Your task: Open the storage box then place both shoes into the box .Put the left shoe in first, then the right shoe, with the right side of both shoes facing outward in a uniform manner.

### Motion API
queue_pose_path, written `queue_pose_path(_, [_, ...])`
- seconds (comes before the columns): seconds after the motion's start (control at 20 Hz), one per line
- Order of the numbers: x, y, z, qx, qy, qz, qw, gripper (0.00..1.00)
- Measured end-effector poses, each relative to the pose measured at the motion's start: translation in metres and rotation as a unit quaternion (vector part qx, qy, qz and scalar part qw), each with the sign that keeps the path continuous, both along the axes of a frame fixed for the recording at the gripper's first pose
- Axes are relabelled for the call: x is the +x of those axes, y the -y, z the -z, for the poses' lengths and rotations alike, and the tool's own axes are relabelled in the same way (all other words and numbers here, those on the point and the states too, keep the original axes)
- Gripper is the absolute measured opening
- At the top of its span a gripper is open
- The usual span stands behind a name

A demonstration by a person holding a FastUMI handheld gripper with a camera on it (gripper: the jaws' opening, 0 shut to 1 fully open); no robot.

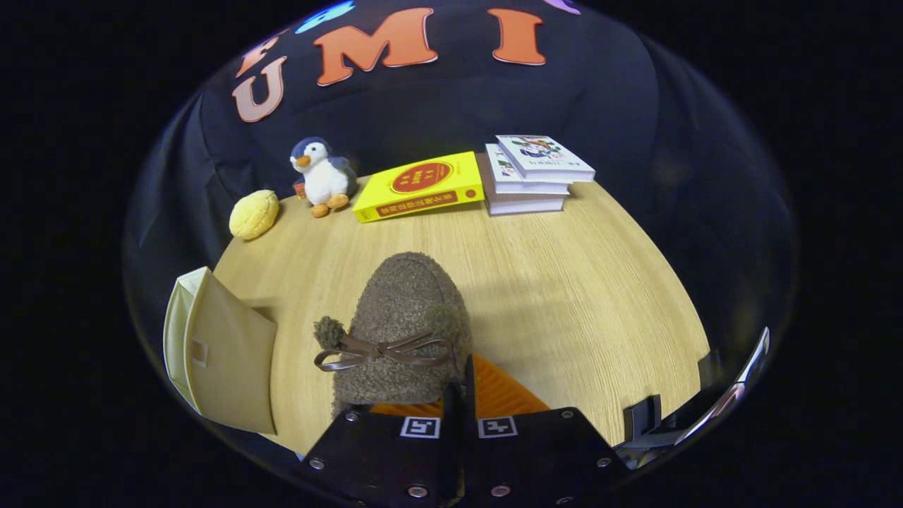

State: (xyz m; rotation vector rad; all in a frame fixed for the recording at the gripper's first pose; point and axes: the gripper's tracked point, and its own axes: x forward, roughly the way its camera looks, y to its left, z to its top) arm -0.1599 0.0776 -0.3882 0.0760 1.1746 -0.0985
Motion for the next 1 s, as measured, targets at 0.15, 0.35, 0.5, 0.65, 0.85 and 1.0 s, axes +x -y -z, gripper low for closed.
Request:
queue_pose_path(0.15, [0.011,-0.043,-0.028,0.010,0.003,-0.011,1.000,0.05])
queue_pose_path(0.35, [0.025,-0.109,-0.057,0.025,0.008,-0.037,0.999,0.05])
queue_pose_path(0.5, [0.033,-0.162,-0.073,0.043,0.011,-0.057,0.997,0.05])
queue_pose_path(0.65, [0.037,-0.208,-0.081,0.056,0.012,-0.079,0.995,0.05])
queue_pose_path(0.85, [0.039,-0.262,-0.086,0.071,0.010,-0.110,0.991,0.05])
queue_pose_path(1.0, [0.036,-0.295,-0.081,0.078,-0.002,-0.126,0.989,0.05])
